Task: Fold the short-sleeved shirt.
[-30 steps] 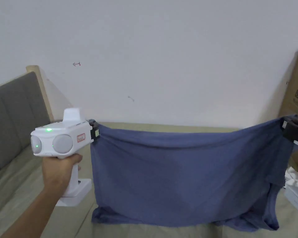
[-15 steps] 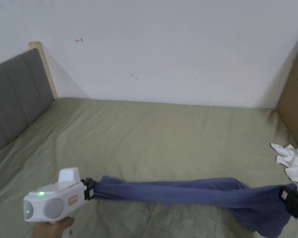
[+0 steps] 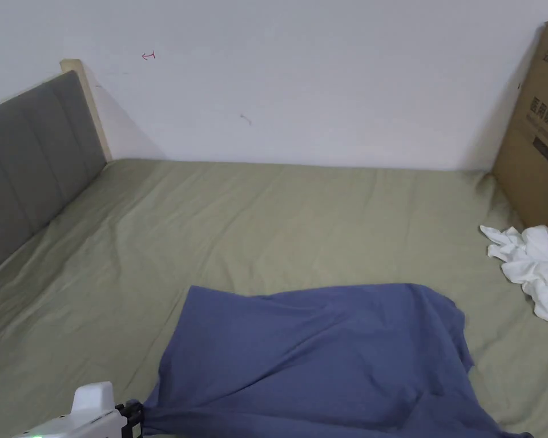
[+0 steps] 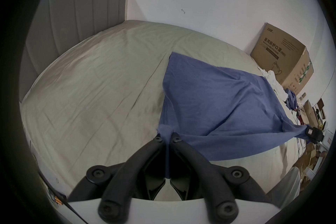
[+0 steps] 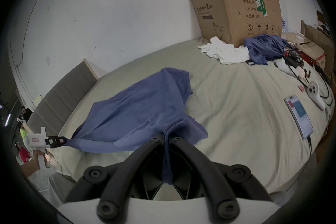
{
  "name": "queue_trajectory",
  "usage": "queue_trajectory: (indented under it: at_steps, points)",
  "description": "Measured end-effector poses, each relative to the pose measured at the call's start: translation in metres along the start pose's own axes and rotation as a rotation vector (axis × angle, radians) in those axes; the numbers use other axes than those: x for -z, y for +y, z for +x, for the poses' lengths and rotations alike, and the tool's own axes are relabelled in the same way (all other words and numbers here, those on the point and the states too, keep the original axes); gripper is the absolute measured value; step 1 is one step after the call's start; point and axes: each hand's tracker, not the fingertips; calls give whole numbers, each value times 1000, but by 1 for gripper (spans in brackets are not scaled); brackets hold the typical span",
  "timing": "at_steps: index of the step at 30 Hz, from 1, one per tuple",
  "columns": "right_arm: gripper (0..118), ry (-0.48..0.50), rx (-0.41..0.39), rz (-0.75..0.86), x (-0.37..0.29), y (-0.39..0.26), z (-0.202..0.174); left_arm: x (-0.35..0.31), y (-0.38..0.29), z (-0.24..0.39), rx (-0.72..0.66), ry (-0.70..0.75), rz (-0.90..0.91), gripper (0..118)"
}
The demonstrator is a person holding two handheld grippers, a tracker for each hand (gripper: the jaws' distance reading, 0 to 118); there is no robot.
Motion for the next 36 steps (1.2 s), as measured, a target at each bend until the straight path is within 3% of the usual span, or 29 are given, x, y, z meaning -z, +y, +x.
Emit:
queue_trajectory:
  at_steps: [8,17,19,21,22,23,24,25,26,27,34,36]
  points:
    - [2,-42,-32,-99,-21,-36,-4,-8,-35,-14,24,8,-52,0]
    - [2,-218,-20,-381,43,-52,3,16,-58,-4,19,66,-176,0]
    - [3,-213,-11,-395,51,-55,4,25,-60,-11,7,76,-177,0]
    - [4,-231,-21,-391,48,-53,-2,23,-56,-9,-4,75,-188,11]
    - [6,-232,-27,-389,45,-48,-5,20,-53,-7,-7,90,-187,27]
    - [13,-235,-43,-382,41,-42,-9,14,-48,-3,-7,90,-184,50]
    - [30,-235,-72,-347,28,-32,-21,7,-43,0,-6,78,-166,73]
    - [65,-225,-88,-305,21,-23,-26,-1,-37,3,-1,59,-130,95]
    - [86,-214,-95,-260,14,-12,-32,-10,-30,8,-3,50,-85,102]
    - [99,-203,-109,-205,6,1,-39,-27,-19,19,-11,41,-26,102]
    - [100,-152,-194,195,-52,87,-95,-92,46,69,54,1,311,101]
    - [100,-147,-208,284,-62,99,-107,-110,58,87,72,4,401,96]
